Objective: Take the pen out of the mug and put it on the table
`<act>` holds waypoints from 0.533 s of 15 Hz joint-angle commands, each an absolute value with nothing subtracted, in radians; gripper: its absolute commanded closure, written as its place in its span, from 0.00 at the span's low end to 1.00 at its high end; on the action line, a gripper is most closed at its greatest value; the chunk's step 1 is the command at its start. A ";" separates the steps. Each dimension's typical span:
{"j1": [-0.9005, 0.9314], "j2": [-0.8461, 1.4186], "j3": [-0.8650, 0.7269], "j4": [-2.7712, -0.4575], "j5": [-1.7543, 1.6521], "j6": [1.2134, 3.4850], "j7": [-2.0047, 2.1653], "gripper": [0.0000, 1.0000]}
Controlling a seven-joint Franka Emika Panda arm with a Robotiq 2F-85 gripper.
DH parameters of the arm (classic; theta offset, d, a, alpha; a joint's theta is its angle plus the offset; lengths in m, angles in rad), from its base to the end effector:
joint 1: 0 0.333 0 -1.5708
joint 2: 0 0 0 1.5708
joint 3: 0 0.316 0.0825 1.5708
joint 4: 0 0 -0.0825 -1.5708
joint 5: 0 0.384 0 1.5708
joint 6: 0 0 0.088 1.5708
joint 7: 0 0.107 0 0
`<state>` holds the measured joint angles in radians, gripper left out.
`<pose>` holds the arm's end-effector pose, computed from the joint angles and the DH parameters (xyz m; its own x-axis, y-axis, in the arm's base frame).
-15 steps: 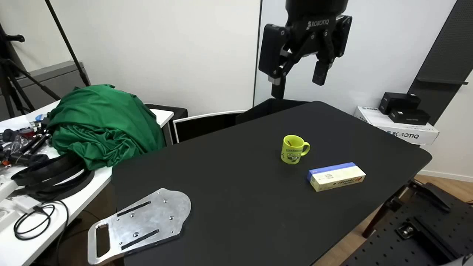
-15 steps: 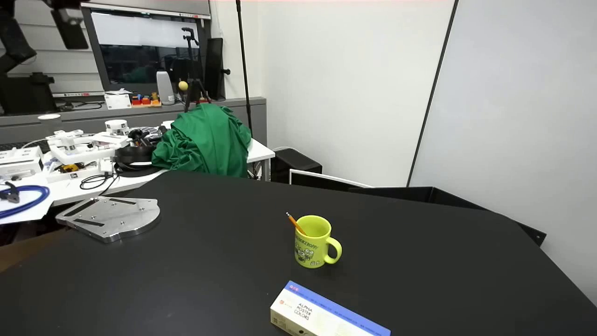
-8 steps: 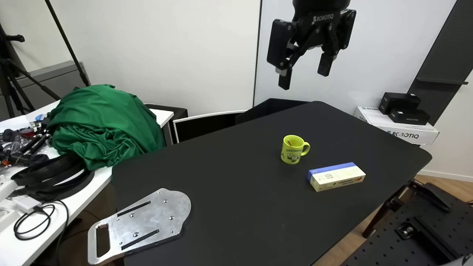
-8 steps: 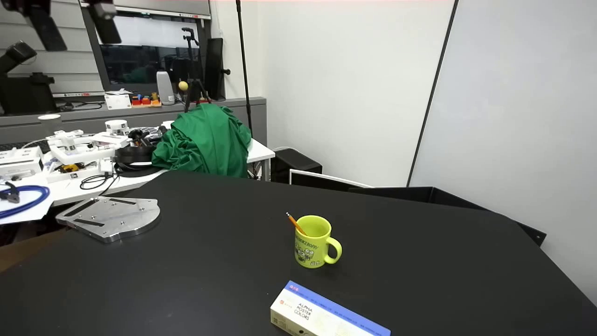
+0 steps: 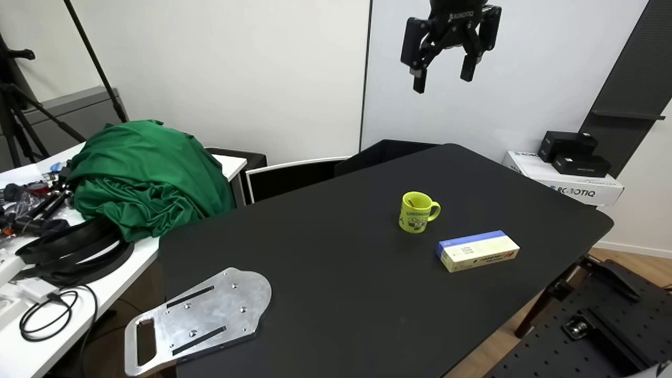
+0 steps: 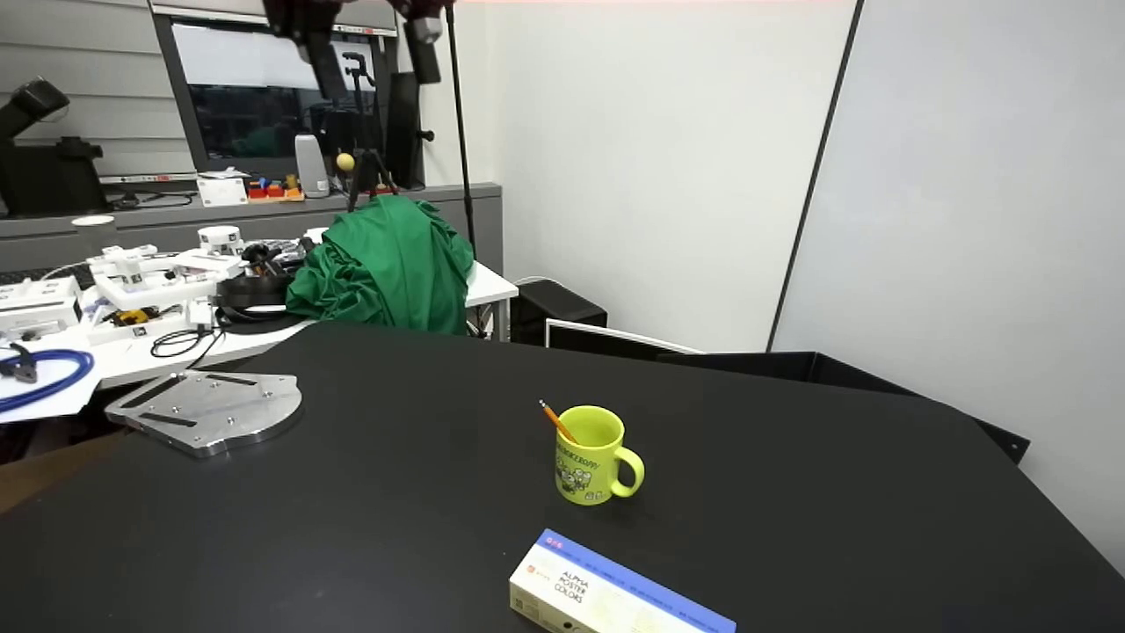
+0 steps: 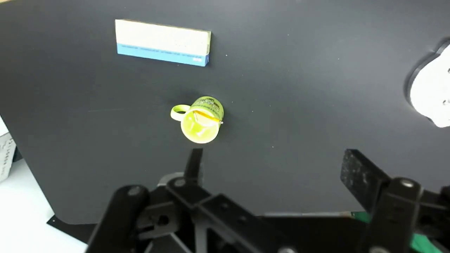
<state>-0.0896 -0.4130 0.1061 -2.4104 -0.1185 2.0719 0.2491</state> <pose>0.4286 0.0031 0.4712 0.9787 -0.1781 0.1017 -0.1905 -0.9732 0.1285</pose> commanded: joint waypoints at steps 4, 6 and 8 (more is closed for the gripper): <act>-0.106 -0.021 0.006 -2.035 -0.095 1.946 0.220 0.00; -0.103 0.076 -0.017 -1.927 -0.070 1.880 0.229 0.00; -0.102 0.170 -0.036 -1.818 -0.029 1.809 0.240 0.00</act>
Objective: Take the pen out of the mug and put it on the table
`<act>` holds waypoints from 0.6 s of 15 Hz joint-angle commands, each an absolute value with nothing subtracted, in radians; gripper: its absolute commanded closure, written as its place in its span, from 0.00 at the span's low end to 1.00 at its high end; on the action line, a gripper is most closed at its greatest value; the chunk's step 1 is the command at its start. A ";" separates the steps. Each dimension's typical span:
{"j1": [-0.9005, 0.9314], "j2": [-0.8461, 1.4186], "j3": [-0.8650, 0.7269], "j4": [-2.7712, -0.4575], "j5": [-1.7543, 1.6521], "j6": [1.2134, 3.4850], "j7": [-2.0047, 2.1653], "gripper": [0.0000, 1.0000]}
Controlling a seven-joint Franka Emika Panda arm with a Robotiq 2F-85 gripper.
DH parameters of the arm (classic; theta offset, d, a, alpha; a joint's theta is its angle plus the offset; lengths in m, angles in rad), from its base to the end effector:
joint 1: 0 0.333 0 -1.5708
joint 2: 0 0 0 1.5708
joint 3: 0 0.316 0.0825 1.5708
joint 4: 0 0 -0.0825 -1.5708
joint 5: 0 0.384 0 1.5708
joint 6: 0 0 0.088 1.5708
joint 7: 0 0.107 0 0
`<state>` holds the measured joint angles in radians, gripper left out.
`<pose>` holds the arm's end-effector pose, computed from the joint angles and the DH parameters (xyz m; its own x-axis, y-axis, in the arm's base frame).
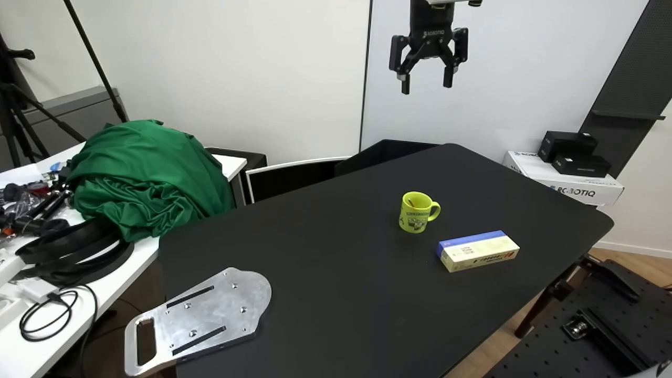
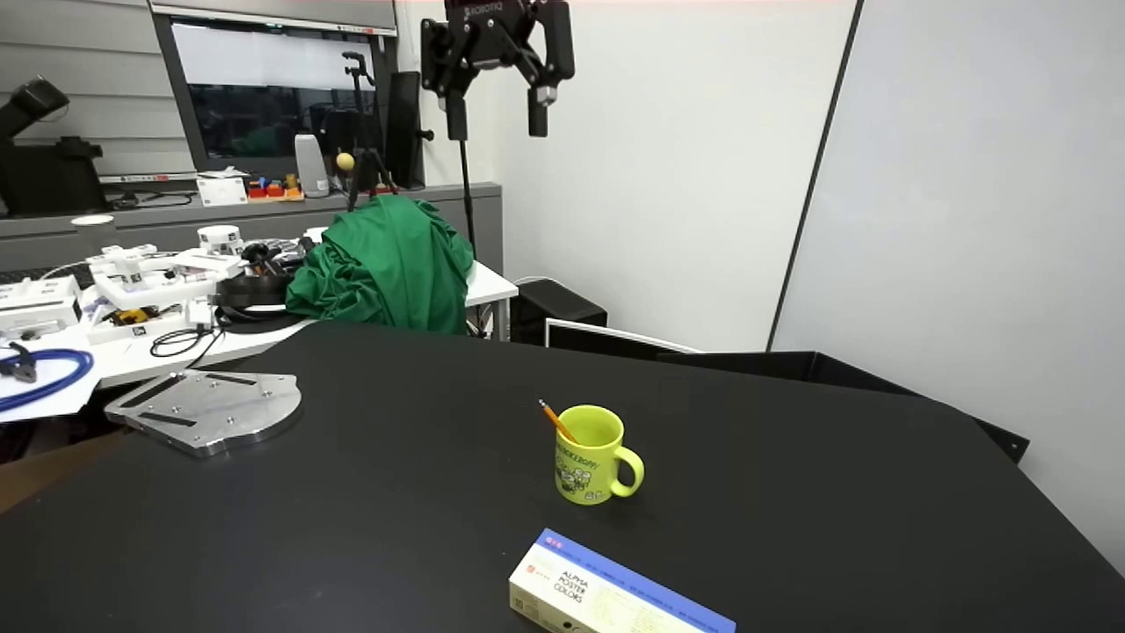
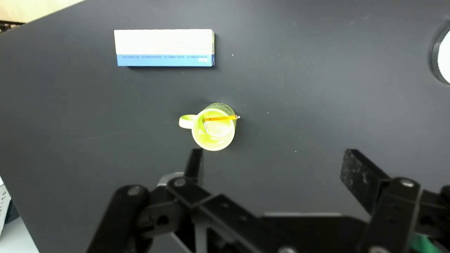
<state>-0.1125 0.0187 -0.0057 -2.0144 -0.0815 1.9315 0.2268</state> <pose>0.5412 -0.0699 0.4348 0.9471 -0.3100 -0.0834 -0.3022 -0.9486 0.0941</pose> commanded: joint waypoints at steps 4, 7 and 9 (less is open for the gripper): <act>-0.113 0.358 -0.066 -1.620 0.085 1.662 0.263 0.00; -0.128 0.462 -0.081 -1.539 0.184 1.638 0.280 0.00; -0.145 0.514 -0.083 -1.511 0.267 1.659 0.288 0.00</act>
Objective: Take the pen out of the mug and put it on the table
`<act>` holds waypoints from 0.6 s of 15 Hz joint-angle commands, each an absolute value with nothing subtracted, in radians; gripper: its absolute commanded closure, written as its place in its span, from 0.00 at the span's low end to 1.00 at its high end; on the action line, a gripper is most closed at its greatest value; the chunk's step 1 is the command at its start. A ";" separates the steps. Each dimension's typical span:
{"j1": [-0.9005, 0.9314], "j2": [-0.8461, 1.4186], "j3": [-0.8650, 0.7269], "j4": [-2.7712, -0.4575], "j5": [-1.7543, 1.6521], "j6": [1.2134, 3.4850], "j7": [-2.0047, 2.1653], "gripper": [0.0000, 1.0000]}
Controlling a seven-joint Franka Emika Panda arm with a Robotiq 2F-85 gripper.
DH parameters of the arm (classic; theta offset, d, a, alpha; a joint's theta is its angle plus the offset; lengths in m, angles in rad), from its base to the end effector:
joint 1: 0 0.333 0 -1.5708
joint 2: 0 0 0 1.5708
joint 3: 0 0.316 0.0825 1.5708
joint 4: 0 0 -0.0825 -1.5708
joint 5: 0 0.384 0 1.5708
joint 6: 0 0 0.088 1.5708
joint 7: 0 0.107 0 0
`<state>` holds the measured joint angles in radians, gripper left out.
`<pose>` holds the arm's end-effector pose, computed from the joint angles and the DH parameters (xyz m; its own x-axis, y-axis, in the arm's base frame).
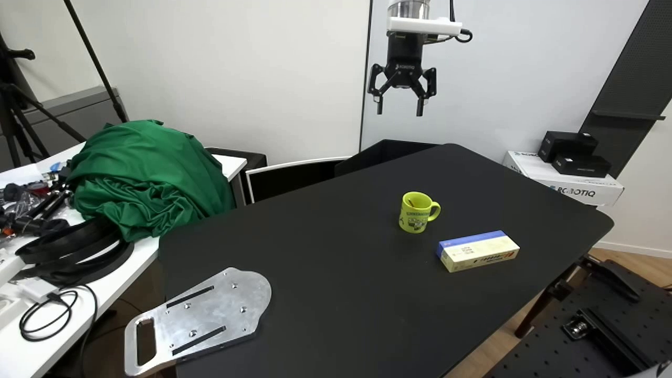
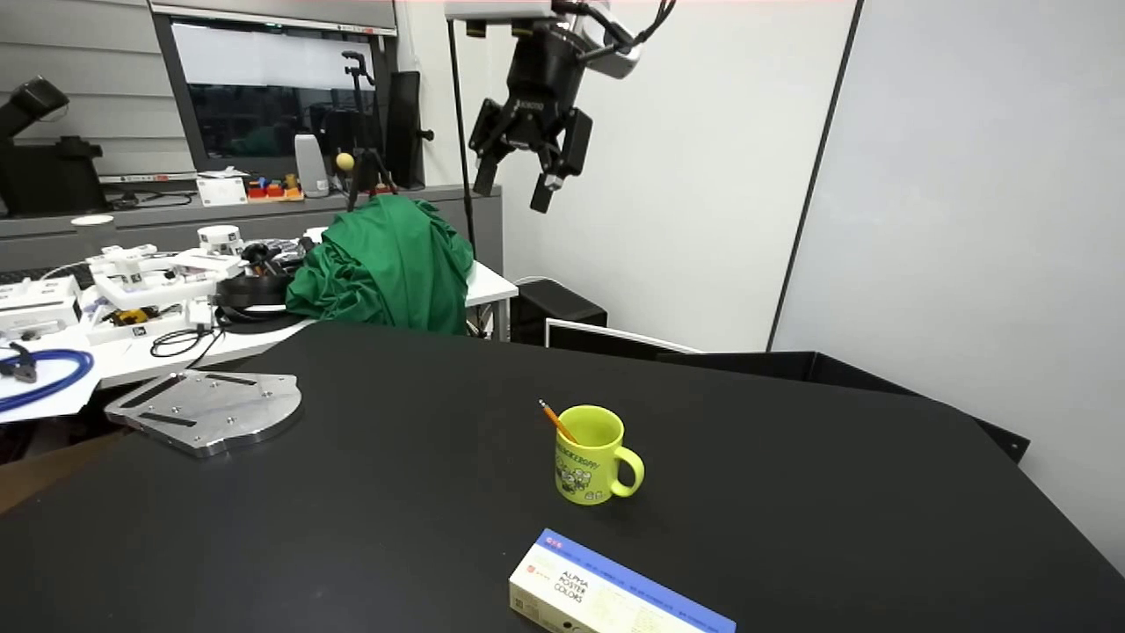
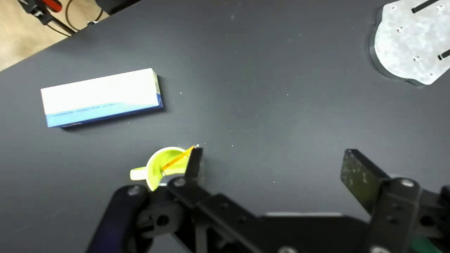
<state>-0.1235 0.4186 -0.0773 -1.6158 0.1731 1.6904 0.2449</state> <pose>0.6230 -0.1048 0.3613 0.8254 -0.4376 -0.3568 -0.4808 -0.8760 -0.0378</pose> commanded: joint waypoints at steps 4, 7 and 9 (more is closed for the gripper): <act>-0.176 0.583 -0.081 -1.504 0.385 1.731 0.283 0.00; -0.198 0.615 -0.085 -1.529 0.443 1.765 0.282 0.00; -0.209 0.630 -0.090 -1.547 0.460 1.768 0.280 0.00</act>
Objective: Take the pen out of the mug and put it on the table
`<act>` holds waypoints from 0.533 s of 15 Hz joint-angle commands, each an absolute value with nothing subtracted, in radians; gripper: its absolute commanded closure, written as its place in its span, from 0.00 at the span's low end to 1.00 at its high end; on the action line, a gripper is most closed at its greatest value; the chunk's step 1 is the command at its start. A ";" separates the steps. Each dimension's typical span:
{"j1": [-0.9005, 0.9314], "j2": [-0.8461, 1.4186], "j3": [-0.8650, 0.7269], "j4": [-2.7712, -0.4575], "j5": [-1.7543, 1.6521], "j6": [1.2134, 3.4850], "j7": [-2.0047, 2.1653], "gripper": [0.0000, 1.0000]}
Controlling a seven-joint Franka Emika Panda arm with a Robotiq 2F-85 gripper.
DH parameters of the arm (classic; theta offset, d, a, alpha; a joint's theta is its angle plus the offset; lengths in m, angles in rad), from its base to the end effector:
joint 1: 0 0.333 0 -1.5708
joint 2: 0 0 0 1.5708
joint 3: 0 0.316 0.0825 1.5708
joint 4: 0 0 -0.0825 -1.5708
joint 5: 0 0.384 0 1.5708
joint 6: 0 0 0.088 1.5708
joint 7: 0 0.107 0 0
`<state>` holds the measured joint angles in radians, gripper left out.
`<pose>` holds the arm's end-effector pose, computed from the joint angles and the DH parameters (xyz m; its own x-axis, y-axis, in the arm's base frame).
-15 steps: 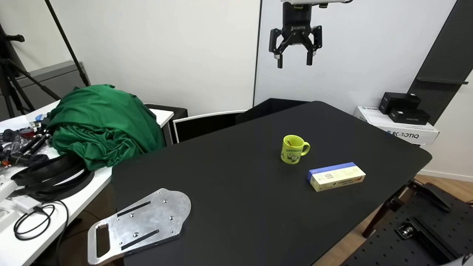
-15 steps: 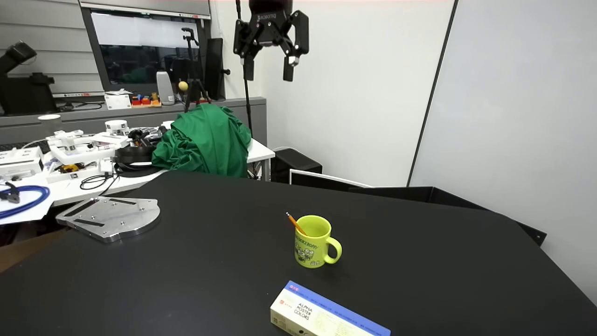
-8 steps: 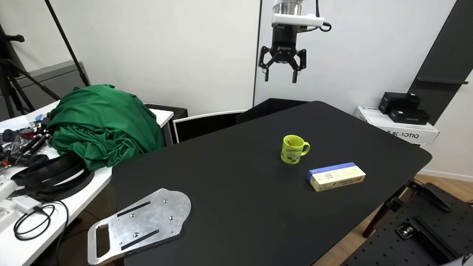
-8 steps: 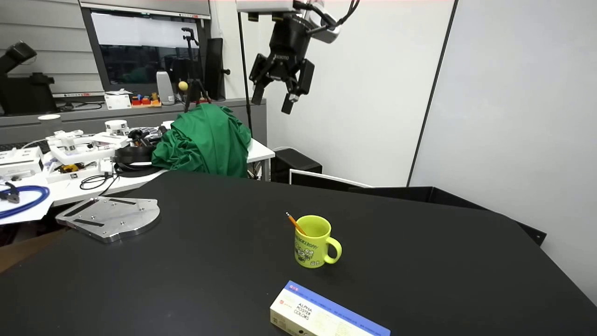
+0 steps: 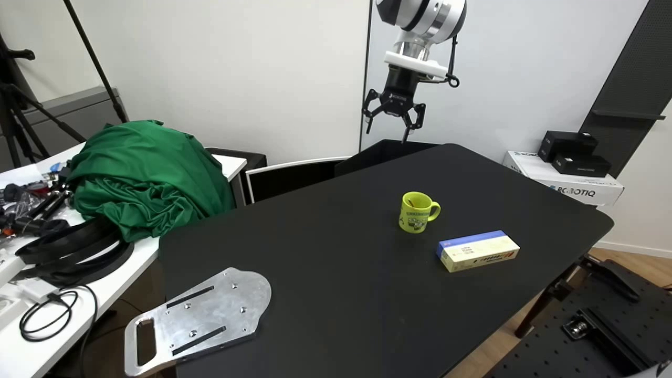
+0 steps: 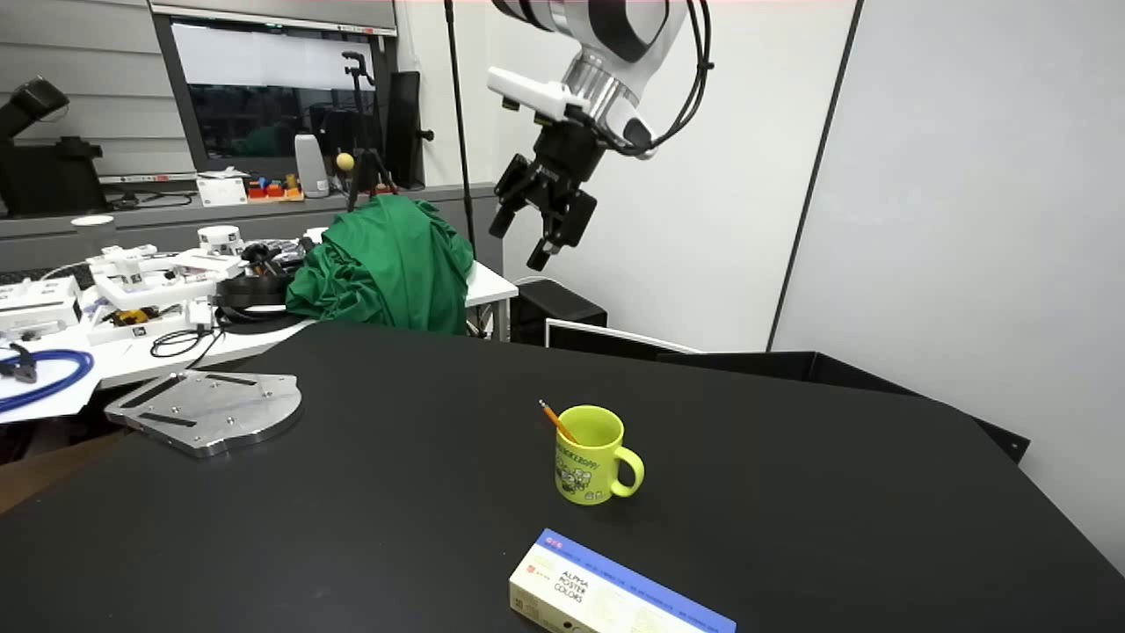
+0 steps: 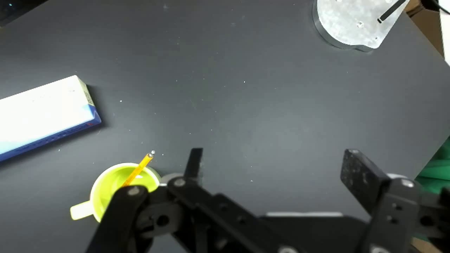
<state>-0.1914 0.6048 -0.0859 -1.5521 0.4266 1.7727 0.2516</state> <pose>0.6451 -0.1386 0.2761 0.7184 -0.5336 -0.4464 -0.6601 -0.7253 -0.1953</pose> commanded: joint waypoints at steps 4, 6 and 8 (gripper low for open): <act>-0.228 0.648 -0.103 -1.599 0.466 1.773 0.270 0.00; -0.243 0.657 -0.109 -1.631 0.478 1.779 0.261 0.00; -0.258 0.663 -0.112 -1.670 0.489 1.797 0.233 0.00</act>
<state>-0.2384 0.6657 -0.1062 -1.6197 0.4599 1.7755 0.2486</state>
